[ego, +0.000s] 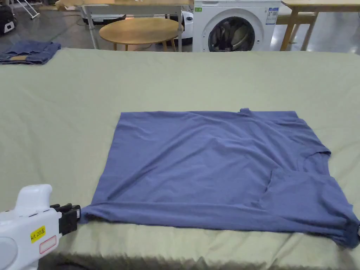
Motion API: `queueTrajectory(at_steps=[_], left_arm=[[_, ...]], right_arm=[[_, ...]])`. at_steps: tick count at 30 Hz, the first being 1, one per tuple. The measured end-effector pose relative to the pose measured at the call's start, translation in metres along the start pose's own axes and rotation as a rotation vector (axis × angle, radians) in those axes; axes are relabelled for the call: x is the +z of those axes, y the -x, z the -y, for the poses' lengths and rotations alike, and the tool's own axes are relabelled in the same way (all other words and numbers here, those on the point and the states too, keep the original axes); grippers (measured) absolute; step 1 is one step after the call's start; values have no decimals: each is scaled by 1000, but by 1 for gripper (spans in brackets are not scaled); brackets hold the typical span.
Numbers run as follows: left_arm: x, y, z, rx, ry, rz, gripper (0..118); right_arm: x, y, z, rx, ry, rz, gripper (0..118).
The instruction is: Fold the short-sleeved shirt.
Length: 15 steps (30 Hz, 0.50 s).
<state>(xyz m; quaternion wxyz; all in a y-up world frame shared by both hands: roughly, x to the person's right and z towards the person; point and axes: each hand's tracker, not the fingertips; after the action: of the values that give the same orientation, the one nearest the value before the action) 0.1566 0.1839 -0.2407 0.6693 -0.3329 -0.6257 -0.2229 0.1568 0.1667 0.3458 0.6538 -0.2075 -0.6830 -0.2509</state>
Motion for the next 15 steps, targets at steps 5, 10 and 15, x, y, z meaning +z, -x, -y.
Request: queueTrajectory(at_steps=[5,10,15], left_arm=[[-23,2,-5,-10,38,-27,118],[-56,-2,-16,-15,117,-20,106],[-58,-16,-18,-35,143,63,9]], right_arm=[[-3,-8,0,-15,15,-2,0],[-11,-11,-1,-11,34,-9,0],[-14,-10,-6,2,41,-19,0]])
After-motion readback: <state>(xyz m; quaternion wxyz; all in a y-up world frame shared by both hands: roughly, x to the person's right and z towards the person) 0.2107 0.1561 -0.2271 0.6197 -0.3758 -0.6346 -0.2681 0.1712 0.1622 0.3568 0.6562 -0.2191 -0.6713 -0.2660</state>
